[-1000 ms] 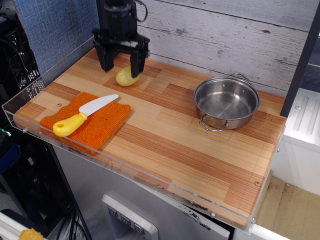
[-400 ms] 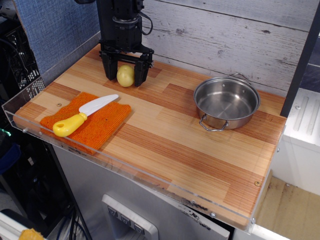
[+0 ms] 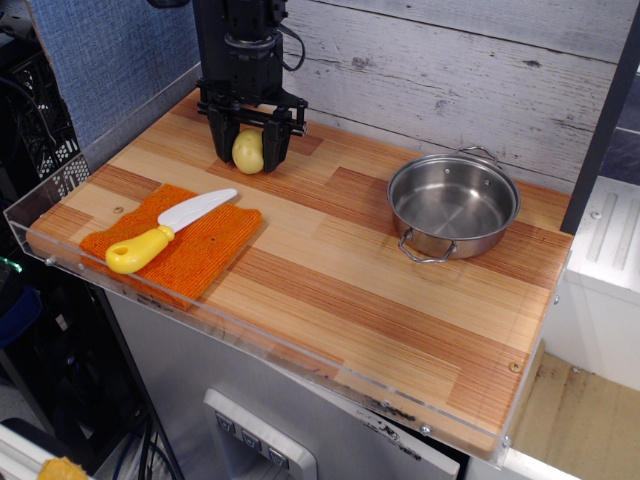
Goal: Put the potato in the pan
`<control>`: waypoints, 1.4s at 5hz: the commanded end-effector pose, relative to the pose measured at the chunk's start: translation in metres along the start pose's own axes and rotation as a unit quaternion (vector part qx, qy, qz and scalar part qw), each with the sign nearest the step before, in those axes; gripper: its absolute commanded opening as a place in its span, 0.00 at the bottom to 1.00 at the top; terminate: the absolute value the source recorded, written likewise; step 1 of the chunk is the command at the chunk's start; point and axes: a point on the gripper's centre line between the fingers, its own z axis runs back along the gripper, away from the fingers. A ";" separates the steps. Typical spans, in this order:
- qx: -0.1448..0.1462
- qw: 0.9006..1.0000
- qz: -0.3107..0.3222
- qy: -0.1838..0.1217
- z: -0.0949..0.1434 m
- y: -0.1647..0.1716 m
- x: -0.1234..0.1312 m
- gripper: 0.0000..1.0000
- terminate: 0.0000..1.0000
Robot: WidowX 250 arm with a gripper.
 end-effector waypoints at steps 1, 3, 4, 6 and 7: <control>-0.036 0.991 0.008 -0.128 0.111 -0.012 -0.015 0.00 0.00; -0.029 0.988 -0.140 -0.062 0.080 -0.083 -0.025 0.00 0.00; -0.001 0.983 -0.181 -0.039 0.055 -0.108 -0.033 0.00 0.00; 0.046 0.963 -0.253 -0.080 0.054 -0.142 -0.028 0.00 0.00; 0.044 0.956 -0.267 -0.111 0.068 -0.157 -0.017 0.00 0.00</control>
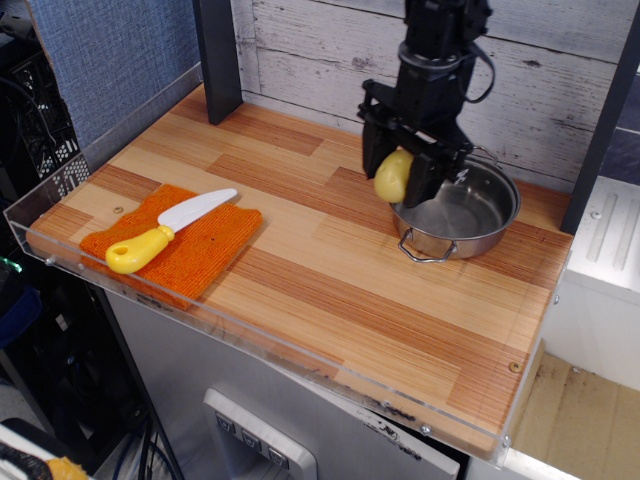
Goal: Put the potato in the pan
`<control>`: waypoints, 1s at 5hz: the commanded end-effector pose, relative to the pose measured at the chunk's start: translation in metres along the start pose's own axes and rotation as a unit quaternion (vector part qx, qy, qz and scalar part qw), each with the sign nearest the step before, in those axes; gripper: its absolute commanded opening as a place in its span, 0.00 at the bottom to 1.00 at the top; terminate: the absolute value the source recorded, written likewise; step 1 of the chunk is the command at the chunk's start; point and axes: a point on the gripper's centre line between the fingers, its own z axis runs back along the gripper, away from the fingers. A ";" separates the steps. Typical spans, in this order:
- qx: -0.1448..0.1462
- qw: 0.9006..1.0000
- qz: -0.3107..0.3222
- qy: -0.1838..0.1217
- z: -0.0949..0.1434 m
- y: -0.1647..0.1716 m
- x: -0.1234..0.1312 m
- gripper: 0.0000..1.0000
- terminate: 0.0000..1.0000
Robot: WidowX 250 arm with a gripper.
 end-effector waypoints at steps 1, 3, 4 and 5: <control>-0.008 0.997 -0.009 -0.080 0.029 -0.002 0.023 0.00 0.00; -0.089 0.993 -0.049 -0.062 0.031 -0.007 0.020 0.00 0.00; -0.091 0.993 -0.057 -0.044 0.032 -0.006 0.018 0.00 0.00; -0.086 0.993 -0.066 -0.036 0.033 -0.005 0.018 0.00 0.00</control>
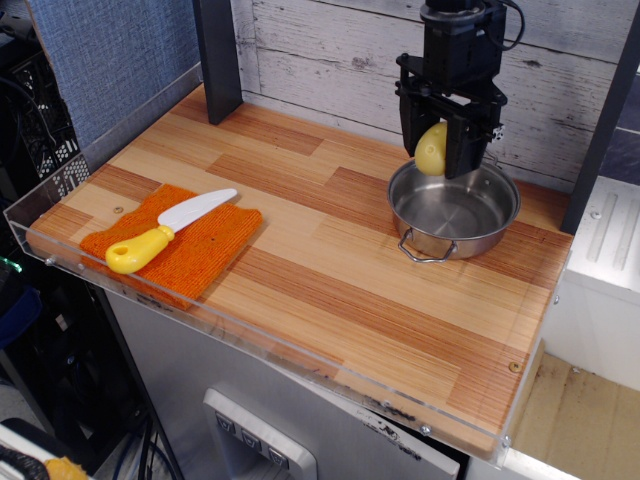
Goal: Put the potato in the pan
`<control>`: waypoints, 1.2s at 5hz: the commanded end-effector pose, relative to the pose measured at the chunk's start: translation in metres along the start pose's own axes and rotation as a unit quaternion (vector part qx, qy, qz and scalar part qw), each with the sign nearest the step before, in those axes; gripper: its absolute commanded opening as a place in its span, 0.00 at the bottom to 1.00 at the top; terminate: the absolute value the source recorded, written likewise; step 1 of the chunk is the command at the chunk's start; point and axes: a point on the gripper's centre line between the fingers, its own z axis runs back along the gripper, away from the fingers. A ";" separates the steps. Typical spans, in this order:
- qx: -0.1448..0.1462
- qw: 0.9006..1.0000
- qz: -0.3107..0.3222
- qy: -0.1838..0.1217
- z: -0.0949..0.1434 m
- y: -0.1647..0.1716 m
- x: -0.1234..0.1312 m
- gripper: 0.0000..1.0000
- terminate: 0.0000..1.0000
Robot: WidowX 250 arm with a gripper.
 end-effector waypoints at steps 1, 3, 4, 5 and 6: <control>0.008 1.000 -0.027 0.003 0.013 0.008 -0.002 1.00 0.00; 0.005 1.000 0.006 -0.002 0.013 0.005 -0.003 1.00 0.00; 0.036 0.991 0.127 -0.035 0.010 -0.002 0.001 1.00 0.00; 0.012 0.973 0.226 -0.039 0.066 0.036 -0.022 1.00 0.00; 0.007 0.966 0.257 -0.036 0.109 0.064 -0.052 1.00 0.00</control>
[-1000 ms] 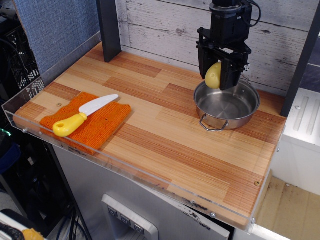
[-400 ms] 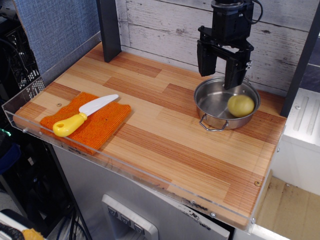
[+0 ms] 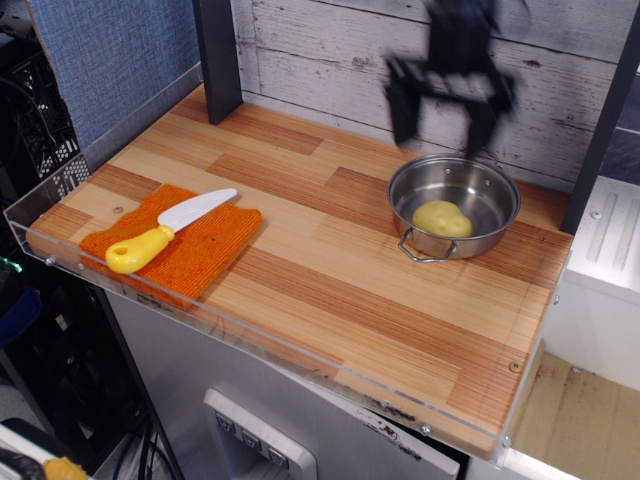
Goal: Put the potato in the pan
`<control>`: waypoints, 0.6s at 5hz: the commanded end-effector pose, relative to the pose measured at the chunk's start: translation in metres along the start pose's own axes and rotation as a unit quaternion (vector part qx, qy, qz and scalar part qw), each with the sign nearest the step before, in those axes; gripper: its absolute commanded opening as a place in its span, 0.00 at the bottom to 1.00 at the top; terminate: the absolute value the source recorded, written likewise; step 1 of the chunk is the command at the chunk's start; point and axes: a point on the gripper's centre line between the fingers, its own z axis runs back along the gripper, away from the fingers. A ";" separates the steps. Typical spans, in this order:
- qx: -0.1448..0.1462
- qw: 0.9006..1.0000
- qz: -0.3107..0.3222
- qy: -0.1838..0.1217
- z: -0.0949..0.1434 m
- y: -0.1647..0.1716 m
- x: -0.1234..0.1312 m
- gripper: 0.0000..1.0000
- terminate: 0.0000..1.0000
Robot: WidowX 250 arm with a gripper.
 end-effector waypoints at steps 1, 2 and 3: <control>0.005 0.998 0.049 -0.047 0.087 0.059 -0.035 1.00 0.00; 0.003 0.998 0.036 -0.050 0.091 0.064 -0.043 1.00 0.00; 0.013 0.998 -0.012 -0.067 0.091 0.058 -0.049 1.00 0.00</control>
